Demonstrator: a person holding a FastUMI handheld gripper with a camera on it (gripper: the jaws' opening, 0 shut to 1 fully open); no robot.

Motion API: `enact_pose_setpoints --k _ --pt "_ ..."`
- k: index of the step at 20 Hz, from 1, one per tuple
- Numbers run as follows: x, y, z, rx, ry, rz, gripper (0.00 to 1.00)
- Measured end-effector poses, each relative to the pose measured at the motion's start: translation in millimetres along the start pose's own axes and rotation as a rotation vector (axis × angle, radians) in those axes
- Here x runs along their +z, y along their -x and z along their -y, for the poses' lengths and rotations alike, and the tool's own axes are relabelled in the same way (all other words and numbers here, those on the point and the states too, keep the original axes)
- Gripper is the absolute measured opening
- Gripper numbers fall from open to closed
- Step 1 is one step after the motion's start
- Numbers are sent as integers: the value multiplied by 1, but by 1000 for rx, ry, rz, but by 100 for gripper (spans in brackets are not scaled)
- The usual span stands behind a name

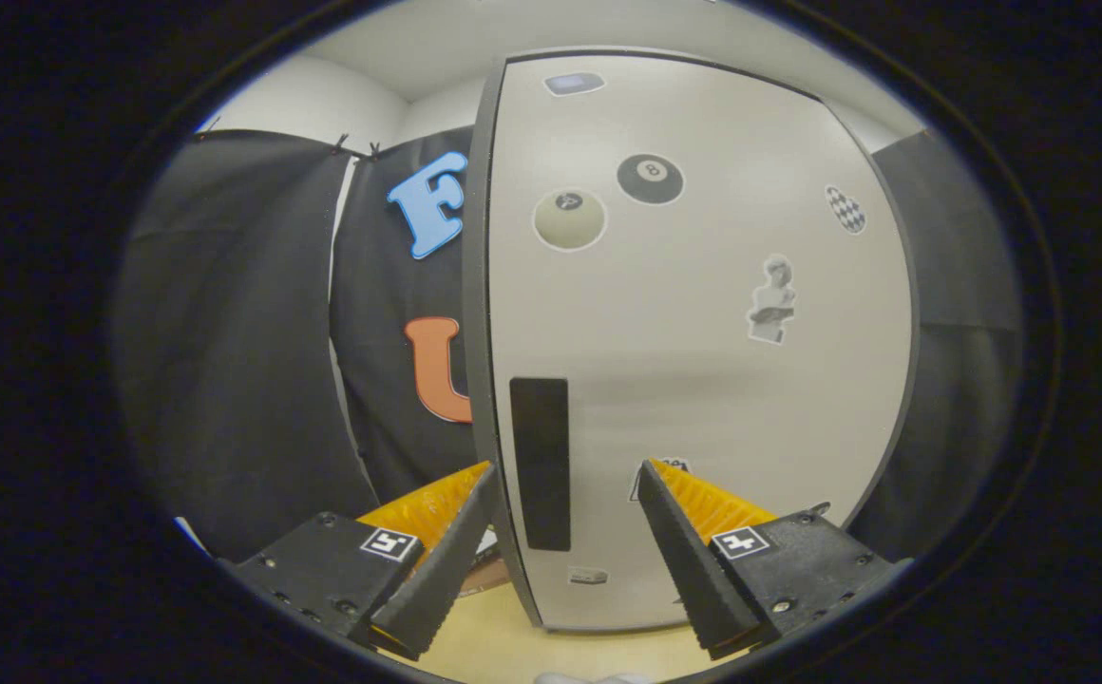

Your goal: Open the shoe cabinet door, grab the shoes and put them into the shoe cabinet, then close the shoe cabinet door.

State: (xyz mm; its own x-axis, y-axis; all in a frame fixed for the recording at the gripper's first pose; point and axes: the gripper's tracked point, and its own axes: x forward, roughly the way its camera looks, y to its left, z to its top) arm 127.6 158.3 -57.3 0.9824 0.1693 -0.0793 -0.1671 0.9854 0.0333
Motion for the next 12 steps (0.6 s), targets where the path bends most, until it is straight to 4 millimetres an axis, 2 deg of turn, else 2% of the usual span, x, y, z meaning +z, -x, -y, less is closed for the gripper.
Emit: enact_pose_setpoints --k 4,6,9,12 --pt "-11 -25 -4 -18 -18 -31 97" --pt "-14 -31 -2 -44 -18 -28 93" --pt "-10 -30 2 -83 -15 -21 77" --pt "-13 -27 -11 -34 -81 -36 62"
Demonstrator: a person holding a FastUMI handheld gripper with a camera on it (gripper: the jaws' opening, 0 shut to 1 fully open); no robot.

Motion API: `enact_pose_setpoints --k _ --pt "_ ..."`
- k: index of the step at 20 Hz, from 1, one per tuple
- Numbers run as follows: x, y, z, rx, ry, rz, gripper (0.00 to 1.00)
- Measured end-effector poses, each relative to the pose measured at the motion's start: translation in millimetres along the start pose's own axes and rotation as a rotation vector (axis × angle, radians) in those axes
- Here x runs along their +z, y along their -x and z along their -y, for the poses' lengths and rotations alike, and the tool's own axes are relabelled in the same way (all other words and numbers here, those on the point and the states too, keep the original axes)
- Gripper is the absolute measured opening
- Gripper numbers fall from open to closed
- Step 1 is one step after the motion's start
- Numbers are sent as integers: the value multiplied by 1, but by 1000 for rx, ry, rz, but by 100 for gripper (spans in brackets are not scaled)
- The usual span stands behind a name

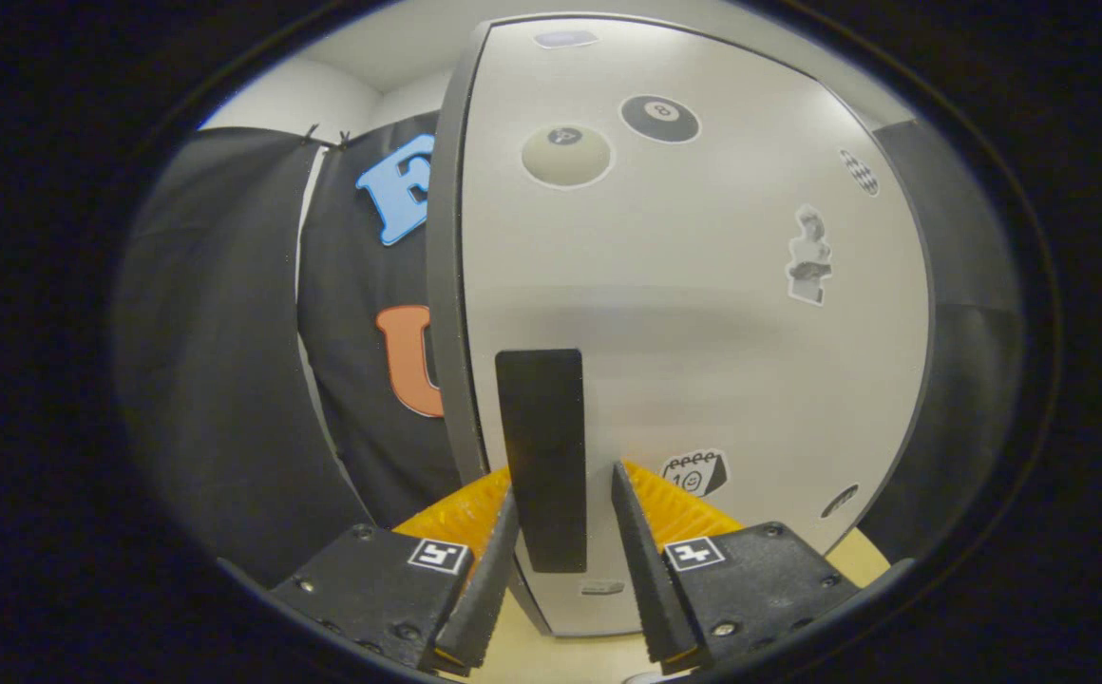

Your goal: Open the shoe cabinet door, grab the shoes and put them into the shoe cabinet, then close the shoe cabinet door.

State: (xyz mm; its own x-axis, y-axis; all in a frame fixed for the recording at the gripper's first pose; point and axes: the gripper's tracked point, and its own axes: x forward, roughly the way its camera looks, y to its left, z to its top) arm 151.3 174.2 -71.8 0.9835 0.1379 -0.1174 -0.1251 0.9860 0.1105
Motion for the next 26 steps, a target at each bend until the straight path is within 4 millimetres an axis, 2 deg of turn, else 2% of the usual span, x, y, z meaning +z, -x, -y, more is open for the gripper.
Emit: enact_pose_setpoints --k 3,7,15,21,26 --pt "0 -2 3 -29 25 -3 39" --pt "-2 2 4 -8 49 -36 33" --pt "-6 24 9 91 56 -39 27" --pt "-10 70 20 185 58 -54 23" --pt "-12 99 41 244 72 -56 23"
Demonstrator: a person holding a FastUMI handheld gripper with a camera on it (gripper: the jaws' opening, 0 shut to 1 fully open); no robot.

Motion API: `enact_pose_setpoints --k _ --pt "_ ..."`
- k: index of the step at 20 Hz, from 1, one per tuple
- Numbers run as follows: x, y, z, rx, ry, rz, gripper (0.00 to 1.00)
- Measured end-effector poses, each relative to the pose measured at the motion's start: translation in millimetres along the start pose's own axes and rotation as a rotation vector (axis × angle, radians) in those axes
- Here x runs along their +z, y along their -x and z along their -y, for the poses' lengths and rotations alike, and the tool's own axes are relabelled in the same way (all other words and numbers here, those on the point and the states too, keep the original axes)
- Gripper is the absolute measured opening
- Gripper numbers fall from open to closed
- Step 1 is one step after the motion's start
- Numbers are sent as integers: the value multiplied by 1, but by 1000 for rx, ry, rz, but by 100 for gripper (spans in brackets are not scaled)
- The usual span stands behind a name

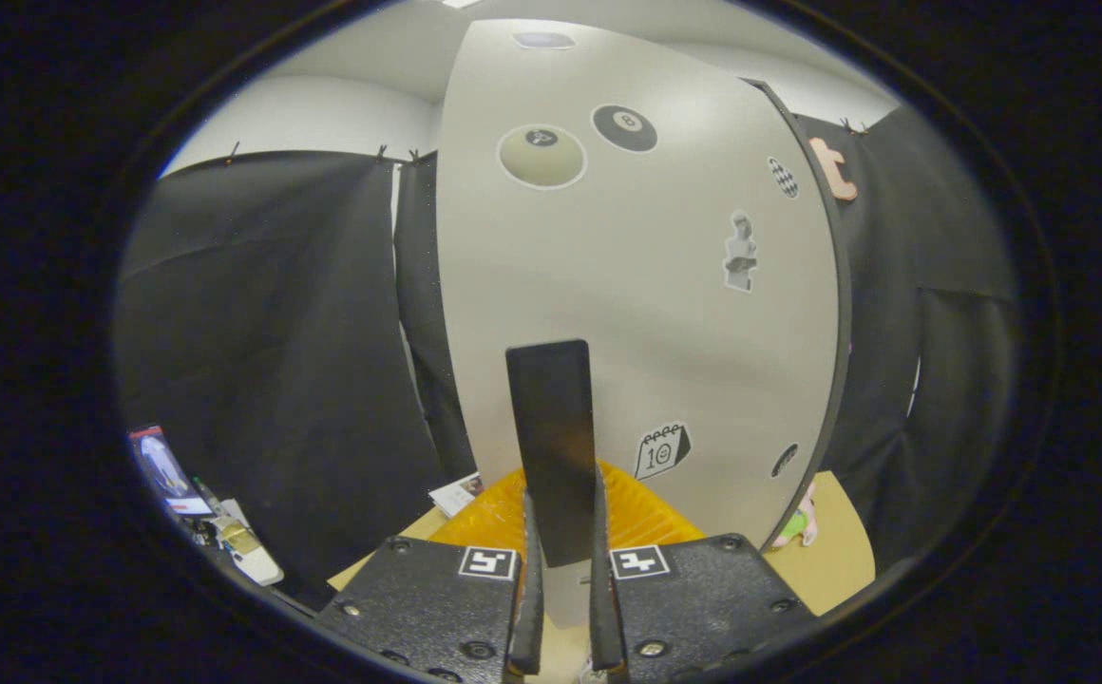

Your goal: Open the shoe cabinet door, grab the shoes and put them into the shoe cabinet, then close the shoe cabinet door.

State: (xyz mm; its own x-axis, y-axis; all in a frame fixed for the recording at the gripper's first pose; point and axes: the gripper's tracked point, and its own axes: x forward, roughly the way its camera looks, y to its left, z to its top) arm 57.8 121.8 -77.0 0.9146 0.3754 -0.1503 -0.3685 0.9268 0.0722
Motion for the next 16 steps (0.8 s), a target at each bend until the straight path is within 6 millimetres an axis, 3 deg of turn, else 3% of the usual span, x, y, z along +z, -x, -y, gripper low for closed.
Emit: enact_pose_setpoints --k 7,9,12,14,15,16 --pt "-4 46 52 -54 20 26 22" --pt "-3 59 74 -123 37 42 18" --pt "0 63 113 -263 13 57 10" --pt "0 65 127 -321 19 43 4" --pt "-1 70 128 -297 1 36 4" --pt "-3 70 116 -246 -35 35 4"
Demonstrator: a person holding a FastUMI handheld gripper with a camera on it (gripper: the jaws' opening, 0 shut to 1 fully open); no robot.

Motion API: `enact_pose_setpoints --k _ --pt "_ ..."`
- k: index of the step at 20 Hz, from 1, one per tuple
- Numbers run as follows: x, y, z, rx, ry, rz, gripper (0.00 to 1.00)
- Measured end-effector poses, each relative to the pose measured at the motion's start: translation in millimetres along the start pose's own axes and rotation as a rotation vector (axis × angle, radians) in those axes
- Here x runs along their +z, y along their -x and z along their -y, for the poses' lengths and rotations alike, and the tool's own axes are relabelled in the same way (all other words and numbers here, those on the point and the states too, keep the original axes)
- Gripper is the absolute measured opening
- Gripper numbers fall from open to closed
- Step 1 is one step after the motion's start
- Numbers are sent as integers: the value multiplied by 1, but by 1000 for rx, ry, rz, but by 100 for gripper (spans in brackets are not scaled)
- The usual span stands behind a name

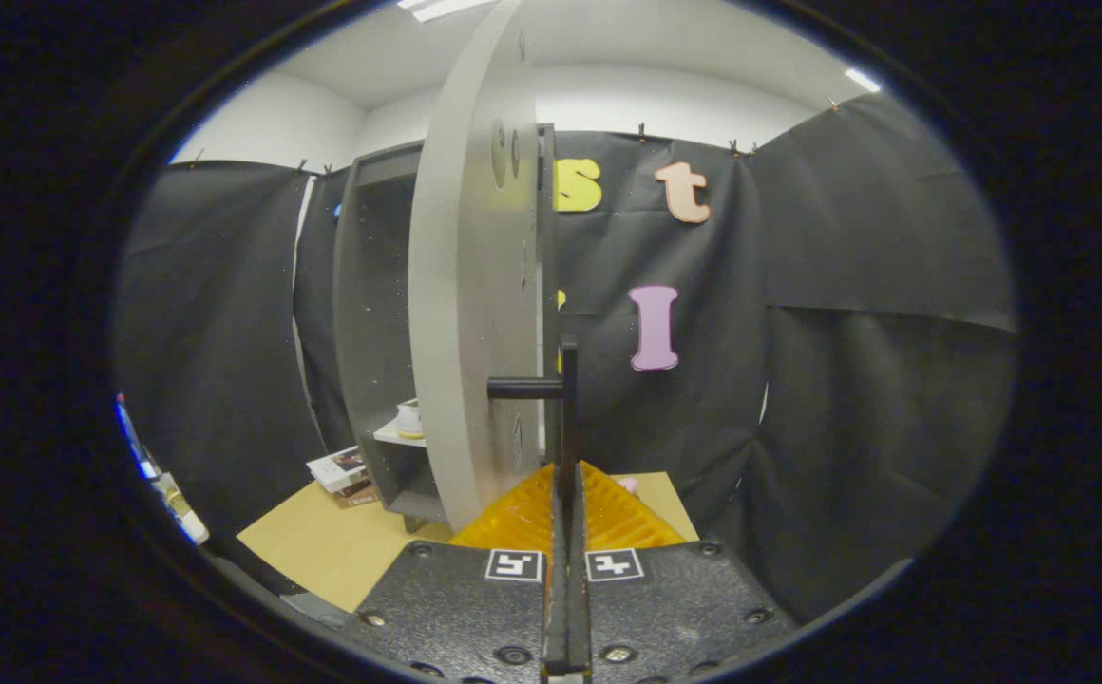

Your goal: Open the shoe cabinet door, grab the shoes and put them into the shoe cabinet, then close the shoe cabinet door.

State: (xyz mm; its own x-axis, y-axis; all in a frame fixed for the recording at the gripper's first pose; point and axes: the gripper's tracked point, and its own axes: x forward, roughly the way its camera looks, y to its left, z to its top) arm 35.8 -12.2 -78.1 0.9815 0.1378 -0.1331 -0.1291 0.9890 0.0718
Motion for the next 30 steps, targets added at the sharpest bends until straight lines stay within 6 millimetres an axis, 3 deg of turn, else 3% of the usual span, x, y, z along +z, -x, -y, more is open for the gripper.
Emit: enact_pose_setpoints --k 2,5,7,12,17,18,23,30 --pt "1 -1 -14 53 4 -5 3" --pt "3 -1 9 19 48 7 4" --pt "2 0 0 33 25 -1 4" --pt "-4 9 0 9 -7 -28 4" --pt "-3 16 10 -29 29 -8 4" --pt "-5 15 11 -25 40 -9 8" --pt "-19 31 12 -50 41 -38 81" --pt "-52 40 -11 26 50 -122 86"
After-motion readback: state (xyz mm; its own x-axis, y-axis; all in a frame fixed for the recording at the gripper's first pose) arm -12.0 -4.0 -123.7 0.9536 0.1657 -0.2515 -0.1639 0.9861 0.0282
